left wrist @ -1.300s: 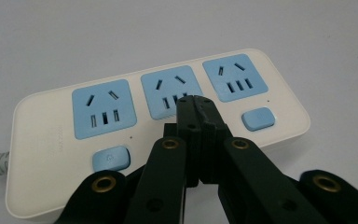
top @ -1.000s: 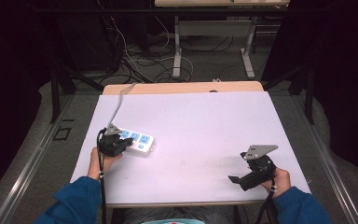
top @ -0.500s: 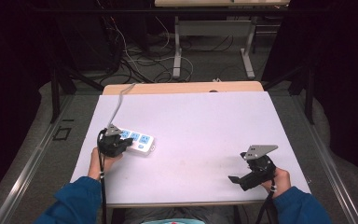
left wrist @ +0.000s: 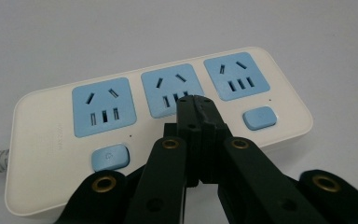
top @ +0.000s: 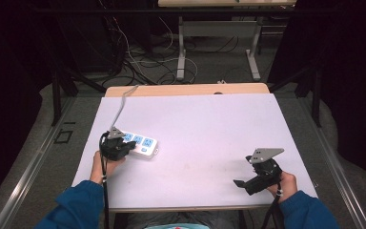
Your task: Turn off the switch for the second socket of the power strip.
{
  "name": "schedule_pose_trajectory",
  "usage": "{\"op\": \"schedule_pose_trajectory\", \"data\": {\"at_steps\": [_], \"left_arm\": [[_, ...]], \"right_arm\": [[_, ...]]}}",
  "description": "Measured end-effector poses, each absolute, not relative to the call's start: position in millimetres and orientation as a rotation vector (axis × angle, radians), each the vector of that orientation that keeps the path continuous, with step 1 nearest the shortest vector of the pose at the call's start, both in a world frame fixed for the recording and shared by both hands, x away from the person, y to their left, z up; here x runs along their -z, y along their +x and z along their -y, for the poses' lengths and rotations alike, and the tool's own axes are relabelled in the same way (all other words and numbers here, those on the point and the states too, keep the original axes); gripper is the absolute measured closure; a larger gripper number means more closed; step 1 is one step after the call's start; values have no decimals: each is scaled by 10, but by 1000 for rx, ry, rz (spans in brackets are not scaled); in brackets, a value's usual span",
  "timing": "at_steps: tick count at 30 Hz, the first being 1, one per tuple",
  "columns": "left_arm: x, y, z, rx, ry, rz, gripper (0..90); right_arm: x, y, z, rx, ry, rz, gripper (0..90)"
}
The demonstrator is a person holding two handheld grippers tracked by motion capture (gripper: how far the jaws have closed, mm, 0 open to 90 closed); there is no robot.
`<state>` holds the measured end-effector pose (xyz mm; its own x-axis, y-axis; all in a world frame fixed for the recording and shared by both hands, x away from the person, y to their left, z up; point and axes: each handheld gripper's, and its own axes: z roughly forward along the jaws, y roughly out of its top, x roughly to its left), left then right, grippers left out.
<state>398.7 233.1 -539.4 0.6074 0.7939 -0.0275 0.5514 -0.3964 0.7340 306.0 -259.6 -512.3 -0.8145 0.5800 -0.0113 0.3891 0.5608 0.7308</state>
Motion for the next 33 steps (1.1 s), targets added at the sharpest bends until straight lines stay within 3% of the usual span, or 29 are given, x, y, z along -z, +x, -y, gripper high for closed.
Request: {"op": "schedule_pose_trajectory", "data": {"at_steps": [33], "left_arm": [[5397,3981,-2326,-438,2110,-1045,900]], "right_arm": [[5119,3055,2595,-1083,818,-2558,19]]}}
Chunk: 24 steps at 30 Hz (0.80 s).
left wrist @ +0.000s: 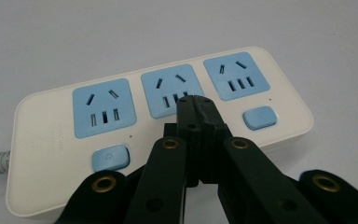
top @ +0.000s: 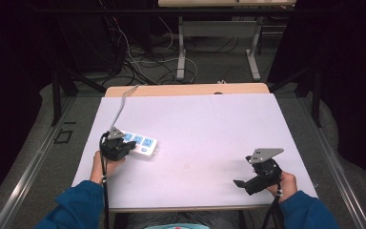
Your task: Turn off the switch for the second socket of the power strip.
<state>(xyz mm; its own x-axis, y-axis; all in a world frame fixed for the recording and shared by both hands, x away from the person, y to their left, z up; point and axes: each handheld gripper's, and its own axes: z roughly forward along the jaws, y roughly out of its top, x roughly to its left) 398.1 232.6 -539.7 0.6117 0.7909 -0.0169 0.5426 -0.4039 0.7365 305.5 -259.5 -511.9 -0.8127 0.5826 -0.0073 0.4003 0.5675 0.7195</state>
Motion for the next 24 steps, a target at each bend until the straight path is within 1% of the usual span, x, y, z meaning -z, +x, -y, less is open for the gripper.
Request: {"op": "schedule_pose_trajectory", "data": {"at_steps": [24], "left_arm": [[5398,3979,-2316,-463,2117,-1028,900]], "right_arm": [[5122,3054,2591,-1083,817,-2554,19]]}}
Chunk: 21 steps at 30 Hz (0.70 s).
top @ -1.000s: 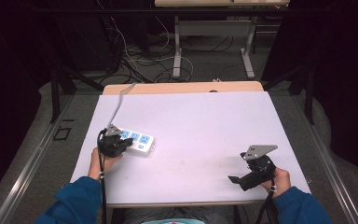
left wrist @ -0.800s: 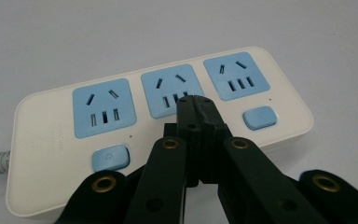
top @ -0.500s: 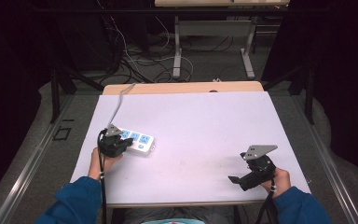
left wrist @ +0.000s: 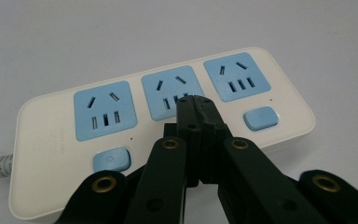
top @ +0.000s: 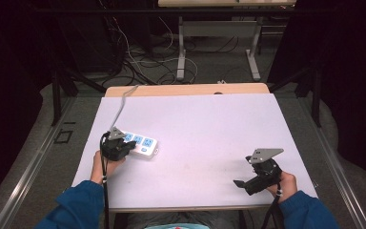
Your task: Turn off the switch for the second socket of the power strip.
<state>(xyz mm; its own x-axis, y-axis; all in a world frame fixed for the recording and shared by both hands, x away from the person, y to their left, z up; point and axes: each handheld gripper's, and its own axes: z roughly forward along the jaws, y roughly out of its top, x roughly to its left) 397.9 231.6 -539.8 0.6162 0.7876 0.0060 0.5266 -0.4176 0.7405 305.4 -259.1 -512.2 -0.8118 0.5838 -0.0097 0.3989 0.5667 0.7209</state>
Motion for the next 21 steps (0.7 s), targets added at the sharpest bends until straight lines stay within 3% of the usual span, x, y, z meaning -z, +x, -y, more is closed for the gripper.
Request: {"op": "schedule_pose_trajectory", "data": {"at_steps": [21], "left_arm": [[5389,3972,-2310,-460,2125,-1026,900]], "right_arm": [[5124,3054,2588,-1084,820,-2553,19]]}}
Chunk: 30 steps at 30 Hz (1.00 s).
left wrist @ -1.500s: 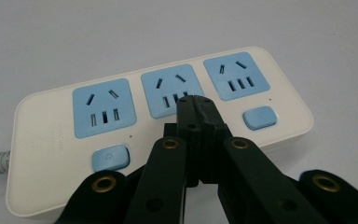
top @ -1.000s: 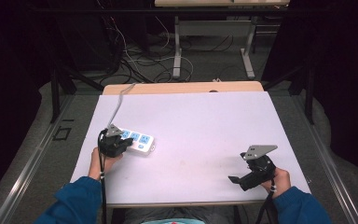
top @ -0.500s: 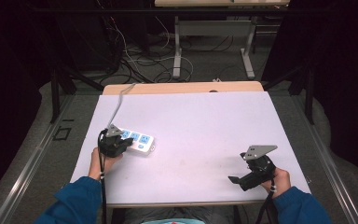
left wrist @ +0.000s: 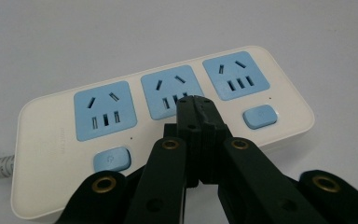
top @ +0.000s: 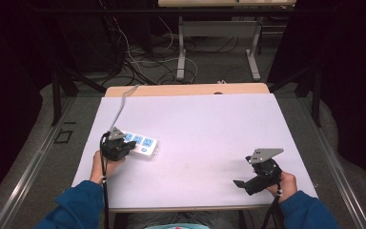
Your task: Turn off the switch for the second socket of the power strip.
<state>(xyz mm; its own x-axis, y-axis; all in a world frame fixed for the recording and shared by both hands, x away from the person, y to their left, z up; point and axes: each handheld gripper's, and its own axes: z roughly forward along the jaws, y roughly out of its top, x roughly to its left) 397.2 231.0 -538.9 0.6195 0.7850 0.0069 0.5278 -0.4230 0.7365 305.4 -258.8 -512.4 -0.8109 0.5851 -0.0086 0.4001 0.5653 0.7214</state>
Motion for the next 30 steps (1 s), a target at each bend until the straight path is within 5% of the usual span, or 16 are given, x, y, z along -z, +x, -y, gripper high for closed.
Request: {"op": "schedule_pose_trajectory", "data": {"at_steps": [30], "left_arm": [[5344,3960,-2310,-478,2130,-1032,900]], "right_arm": [[5117,3058,2594,-1073,809,-2567,19]]}}
